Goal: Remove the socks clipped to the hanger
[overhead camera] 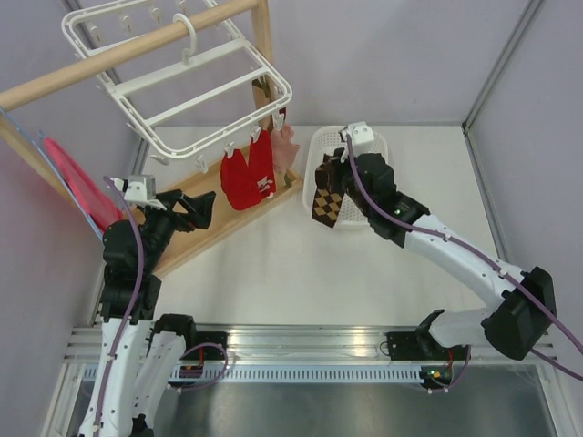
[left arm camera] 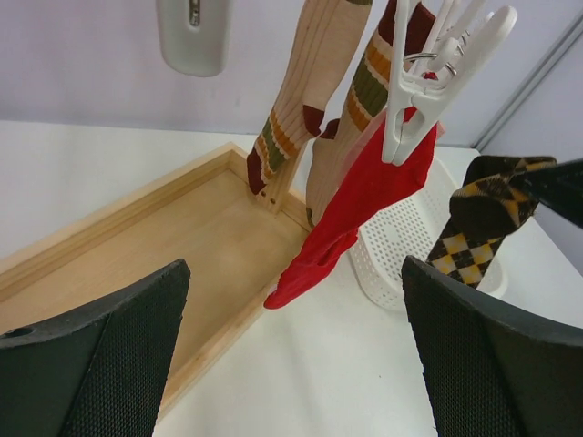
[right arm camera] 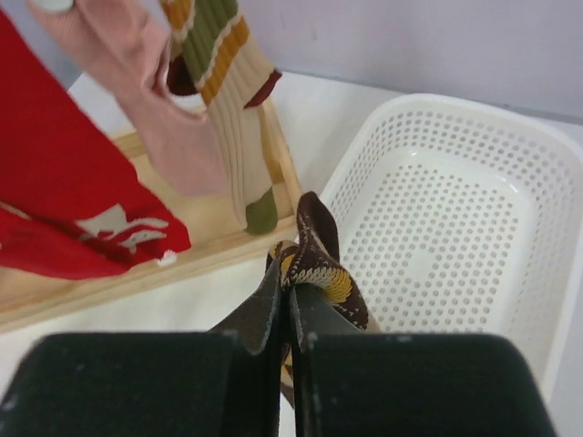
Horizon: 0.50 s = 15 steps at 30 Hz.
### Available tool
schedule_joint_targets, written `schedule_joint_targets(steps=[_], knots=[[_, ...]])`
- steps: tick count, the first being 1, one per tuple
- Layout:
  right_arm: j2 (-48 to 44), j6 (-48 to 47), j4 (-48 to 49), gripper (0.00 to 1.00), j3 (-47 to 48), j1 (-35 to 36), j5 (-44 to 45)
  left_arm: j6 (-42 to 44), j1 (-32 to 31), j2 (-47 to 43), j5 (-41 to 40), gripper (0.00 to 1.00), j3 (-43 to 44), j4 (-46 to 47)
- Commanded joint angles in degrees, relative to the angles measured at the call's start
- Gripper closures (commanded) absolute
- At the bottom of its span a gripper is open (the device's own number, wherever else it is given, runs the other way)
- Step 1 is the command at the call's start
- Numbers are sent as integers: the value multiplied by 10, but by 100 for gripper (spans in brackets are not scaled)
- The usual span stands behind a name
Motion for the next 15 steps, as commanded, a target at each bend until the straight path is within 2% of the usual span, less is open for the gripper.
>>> schedule_joint_targets(steps=[1, 7, 15], knots=[[31, -7, -29, 99, 70, -27, -40, 22, 2, -9, -19, 0, 0, -12], [112, 6, -41, 99, 135, -86, -68, 21, 2, -19, -26, 0, -4, -17], [175, 32, -42, 99, 129, -118, -63, 14, 2, -18, -8, 0, -4, -20]])
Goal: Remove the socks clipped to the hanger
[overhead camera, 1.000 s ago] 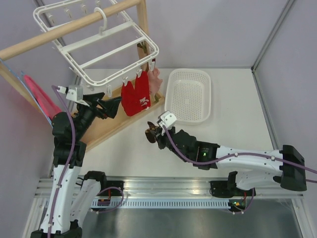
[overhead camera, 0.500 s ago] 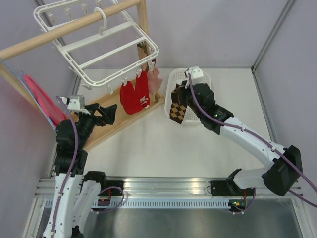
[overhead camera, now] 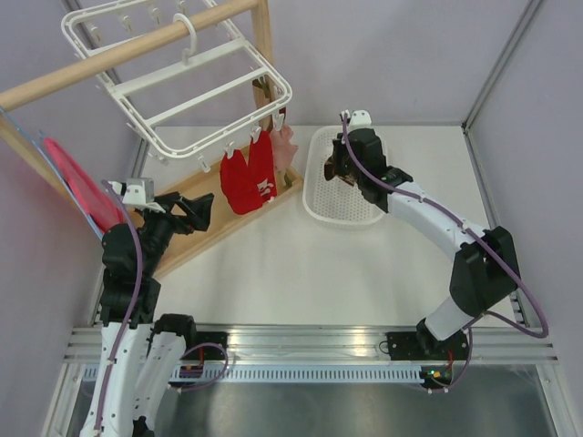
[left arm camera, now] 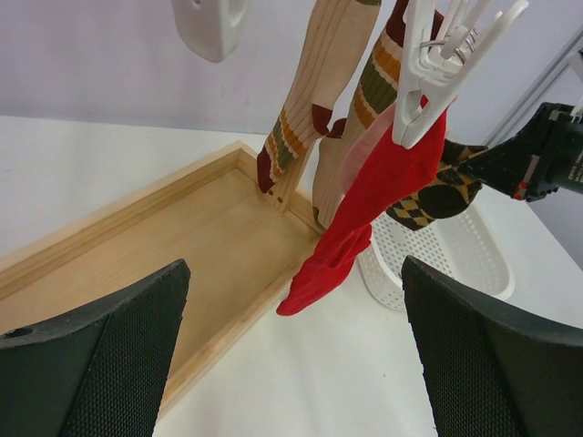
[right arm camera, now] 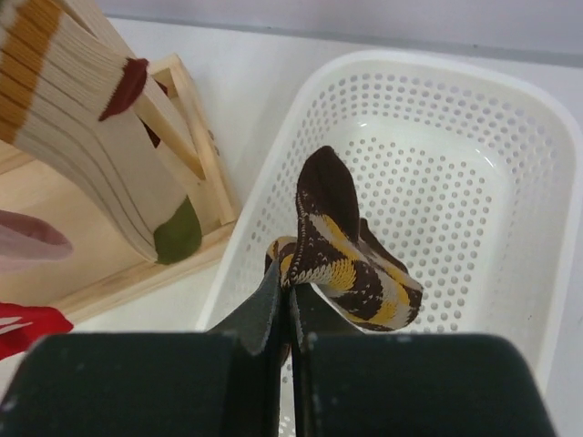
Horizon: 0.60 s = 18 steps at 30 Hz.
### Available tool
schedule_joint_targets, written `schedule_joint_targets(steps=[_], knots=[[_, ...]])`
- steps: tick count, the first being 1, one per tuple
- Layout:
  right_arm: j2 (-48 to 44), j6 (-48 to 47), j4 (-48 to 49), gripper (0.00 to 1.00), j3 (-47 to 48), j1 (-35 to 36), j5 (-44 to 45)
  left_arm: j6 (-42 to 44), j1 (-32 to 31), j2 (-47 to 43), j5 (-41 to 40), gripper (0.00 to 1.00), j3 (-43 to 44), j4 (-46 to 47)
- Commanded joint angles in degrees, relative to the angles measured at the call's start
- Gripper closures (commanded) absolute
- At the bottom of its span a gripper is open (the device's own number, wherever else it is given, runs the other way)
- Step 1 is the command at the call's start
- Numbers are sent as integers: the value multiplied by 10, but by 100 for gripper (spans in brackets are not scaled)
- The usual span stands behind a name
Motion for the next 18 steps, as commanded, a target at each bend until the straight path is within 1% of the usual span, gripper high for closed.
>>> schedule_joint_targets(steps=[1, 8, 9, 10, 11, 12, 13, 18], knots=[[13, 18, -1, 99, 4, -4, -3, 11, 2, -2, 9, 0, -1, -5], [24, 19, -12, 99, 12, -17, -2, 8, 2, -3, 9, 0, -2, -7], [22, 18, -15, 93, 12, -20, -5, 8, 2, -1, 9, 0, -1, -7], [22, 18, -19, 79, 12, -23, -9, 7, 2, 0, 9, 0, 0, -8], [21, 18, -22, 59, 9, -26, -17, 5, 2, 2, 13, 0, 0, -8], [21, 18, -24, 12, 7, -31, -16, 5, 2, 6, 15, 0, 0, -8], [20, 19, -29, 2, 4, -34, -17, 4, 2, 8, 17, 0, 2, -10], [5, 23, -30, 2, -23, -53, -29, 3, 2, 10, 19, 0, 1, -11]])
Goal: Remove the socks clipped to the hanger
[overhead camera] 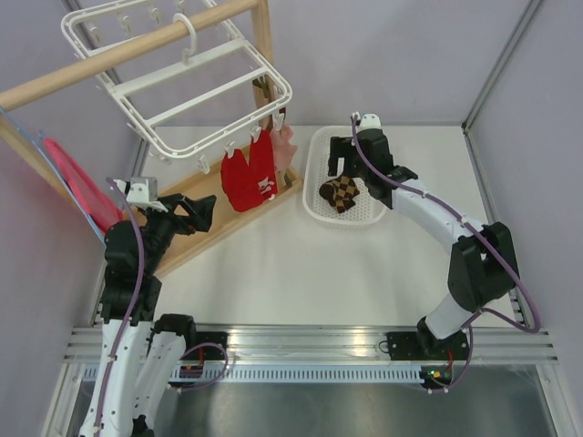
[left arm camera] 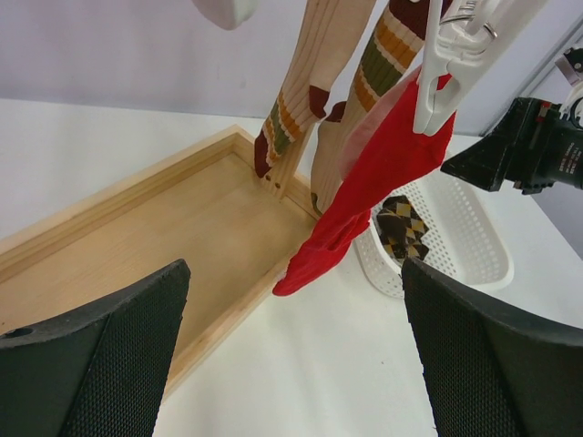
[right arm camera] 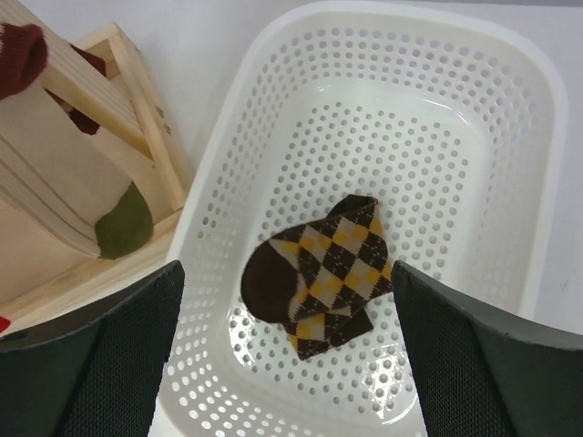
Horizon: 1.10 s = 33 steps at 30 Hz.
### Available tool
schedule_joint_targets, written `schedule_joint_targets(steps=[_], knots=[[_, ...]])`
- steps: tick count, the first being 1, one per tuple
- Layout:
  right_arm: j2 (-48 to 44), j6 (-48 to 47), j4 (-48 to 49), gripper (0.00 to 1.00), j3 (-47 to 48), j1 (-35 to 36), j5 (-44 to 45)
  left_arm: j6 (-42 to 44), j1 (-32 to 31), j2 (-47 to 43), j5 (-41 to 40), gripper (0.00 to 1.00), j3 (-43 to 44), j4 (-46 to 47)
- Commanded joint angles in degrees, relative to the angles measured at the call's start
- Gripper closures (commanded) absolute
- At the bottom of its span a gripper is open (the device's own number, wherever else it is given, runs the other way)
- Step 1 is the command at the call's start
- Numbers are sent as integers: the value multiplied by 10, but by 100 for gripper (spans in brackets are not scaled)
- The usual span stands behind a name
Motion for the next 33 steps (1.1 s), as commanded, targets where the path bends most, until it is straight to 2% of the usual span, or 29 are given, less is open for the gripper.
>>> schedule_joint_targets(steps=[1, 13, 20, 27, 33], knots=[[-26, 4, -9, 2, -21, -12, -12, 2, 1, -1, 9, 0, 3, 1], [-107, 8, 7, 2, -101, -21, -17, 10, -32, -17, 22, 0, -8, 1], [-142, 31, 38, 2, -146, -22, -50, -53, -33, -27, 12, 0, -40, 6], [-167, 60, 83, 2, -186, -22, -117, -72, -56, 42, -6, 0, -34, 51], [-187, 61, 99, 2, -223, -22, -127, -62, -83, 109, -26, 0, -9, 88]])
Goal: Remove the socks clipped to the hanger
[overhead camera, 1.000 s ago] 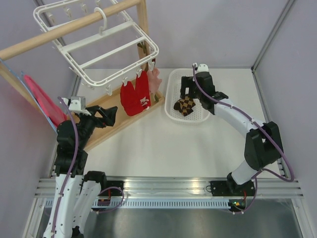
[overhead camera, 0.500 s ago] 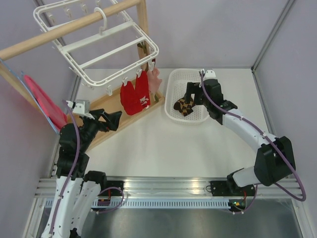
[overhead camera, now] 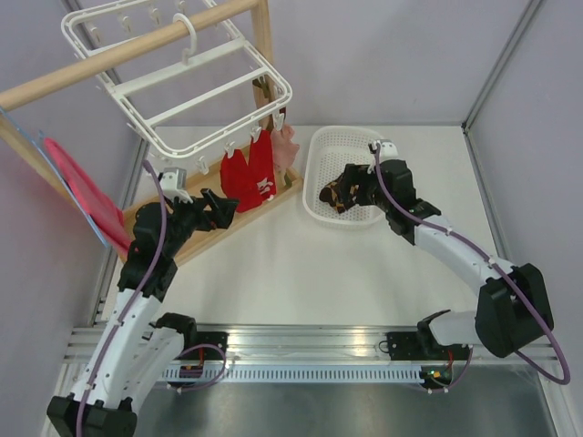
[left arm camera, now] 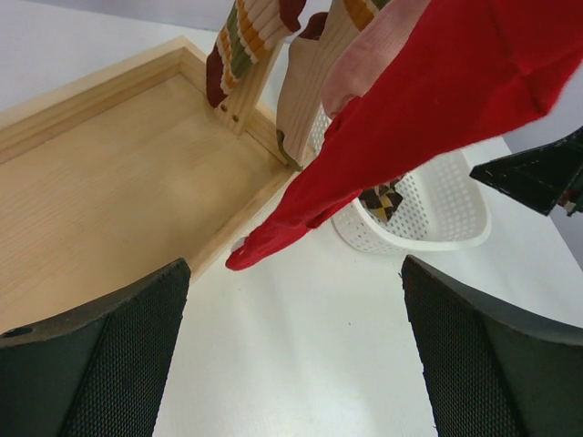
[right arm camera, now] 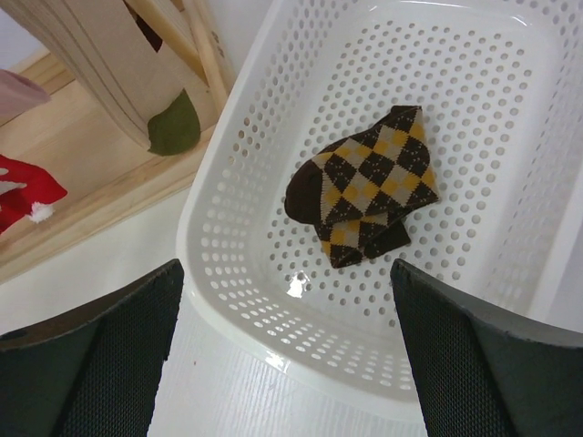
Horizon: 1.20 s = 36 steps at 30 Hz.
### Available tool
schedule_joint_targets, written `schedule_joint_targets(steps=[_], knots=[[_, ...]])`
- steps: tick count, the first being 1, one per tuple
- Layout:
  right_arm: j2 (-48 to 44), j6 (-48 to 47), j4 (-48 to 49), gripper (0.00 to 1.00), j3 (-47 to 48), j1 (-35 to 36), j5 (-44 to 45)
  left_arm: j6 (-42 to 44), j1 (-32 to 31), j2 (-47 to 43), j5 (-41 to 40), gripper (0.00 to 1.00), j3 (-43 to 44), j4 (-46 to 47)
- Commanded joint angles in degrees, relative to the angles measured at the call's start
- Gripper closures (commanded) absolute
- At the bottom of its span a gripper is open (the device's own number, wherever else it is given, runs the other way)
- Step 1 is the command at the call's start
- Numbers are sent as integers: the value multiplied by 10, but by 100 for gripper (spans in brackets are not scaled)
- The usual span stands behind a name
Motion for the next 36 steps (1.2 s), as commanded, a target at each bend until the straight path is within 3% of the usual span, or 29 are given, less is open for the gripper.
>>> schedule_joint_targets(steps=[1, 11, 17, 26, 33, 36], knots=[[-28, 13, 44, 2, -20, -1, -29, -10, -17, 35, -22, 0, 36, 47], [-43, 15, 72, 3, -61, 27, -41, 13, -61, 109, -84, 0, 53, 127], [-52, 29, 89, 3, -77, 47, -39, 12, -67, 137, -85, 10, 51, 150], [-62, 33, 95, 4, -87, 67, -27, -5, -75, 136, -60, 45, 29, 196], [-60, 16, 95, 4, -84, 112, 14, -21, -84, 114, -35, 94, 14, 216], [-66, 8, 109, 4, -84, 144, 38, -27, -93, 96, -32, 98, 10, 212]])
